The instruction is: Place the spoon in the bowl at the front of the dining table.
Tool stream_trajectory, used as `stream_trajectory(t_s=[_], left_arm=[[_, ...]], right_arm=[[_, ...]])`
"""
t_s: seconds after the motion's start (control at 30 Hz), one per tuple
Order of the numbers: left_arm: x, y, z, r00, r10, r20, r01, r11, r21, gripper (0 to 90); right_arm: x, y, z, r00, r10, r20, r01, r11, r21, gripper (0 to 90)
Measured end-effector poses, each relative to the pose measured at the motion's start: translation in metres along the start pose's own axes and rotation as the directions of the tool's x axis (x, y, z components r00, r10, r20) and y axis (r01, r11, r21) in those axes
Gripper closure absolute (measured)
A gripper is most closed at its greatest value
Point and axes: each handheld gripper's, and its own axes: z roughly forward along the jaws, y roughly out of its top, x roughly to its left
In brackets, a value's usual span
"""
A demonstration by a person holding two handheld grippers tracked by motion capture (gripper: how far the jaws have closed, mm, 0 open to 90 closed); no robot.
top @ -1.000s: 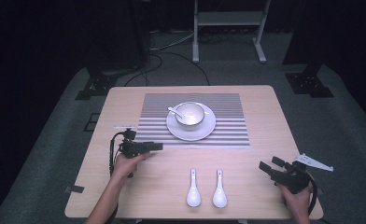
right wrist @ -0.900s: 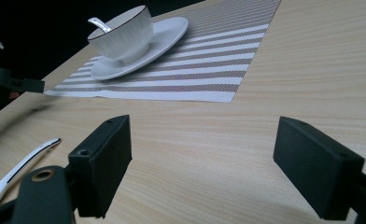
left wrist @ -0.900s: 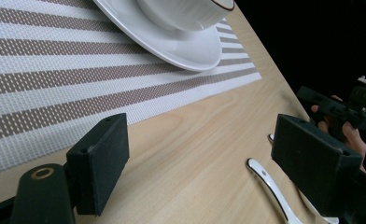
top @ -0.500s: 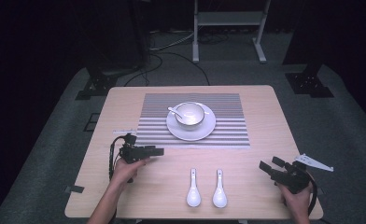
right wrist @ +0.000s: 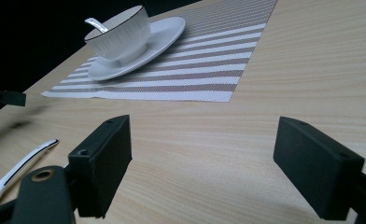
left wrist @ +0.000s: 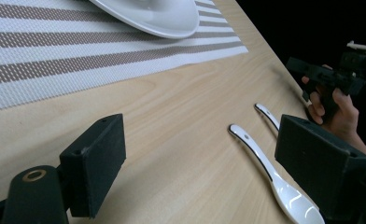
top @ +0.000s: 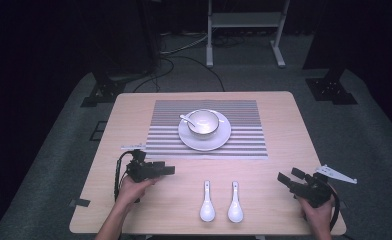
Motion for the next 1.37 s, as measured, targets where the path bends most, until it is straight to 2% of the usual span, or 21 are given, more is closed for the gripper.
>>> stream_trajectory(t_s=[0.47, 0.57, 0.93, 1.03, 1.23, 1.37], left_arm=[[-0.015, -0.021, 0.002, 0.9987, 0.051, 0.001, -0.051, 0.9984, 0.025, 15.1], [-0.017, -0.027, 0.001, 0.9989, 0.047, 0.009, -0.047, 0.9987, 0.02, 15.1], [-0.028, -0.048, -0.01, 0.997, 0.075, -0.018, -0.075, 0.9972, 0.002, 15.1], [-0.03, -0.053, -0.013, 0.9975, 0.068, -0.021, -0.069, 0.9975, -0.016, 15.1], [-0.033, -0.054, -0.014, 0.9957, 0.09, -0.022, -0.09, 0.9952, -0.038, 15.0], [-0.032, -0.055, -0.015, 0.9943, 0.1, -0.037, -0.101, 0.9944, -0.032, 15.0]], right_arm=[[0.0, 0.0, 0.0, 1.0, 0.002, 0.008, -0.002, 1.0, -0.001, 18.3], [0.0, 0.0, 0.0, 1.0, 0.002, 0.008, -0.002, 1.0, -0.001, 18.3], [0.0, 0.0, 0.0, 0.9999, 0.009, 0.015, -0.009, 1.0, -0.002, 18.3], [0.0, 0.0, 0.0, 0.9999, 0.008, 0.015, -0.008, 1.0, 0.001, 18.3], [0.0, -0.001, -0.001, 0.9998, 0.01, 0.015, -0.01, 1.0, -0.005, 18.3], [0.0, -0.001, -0.001, 0.9997, 0.017, 0.014, -0.017, 1.0, -0.01, 18.3]])
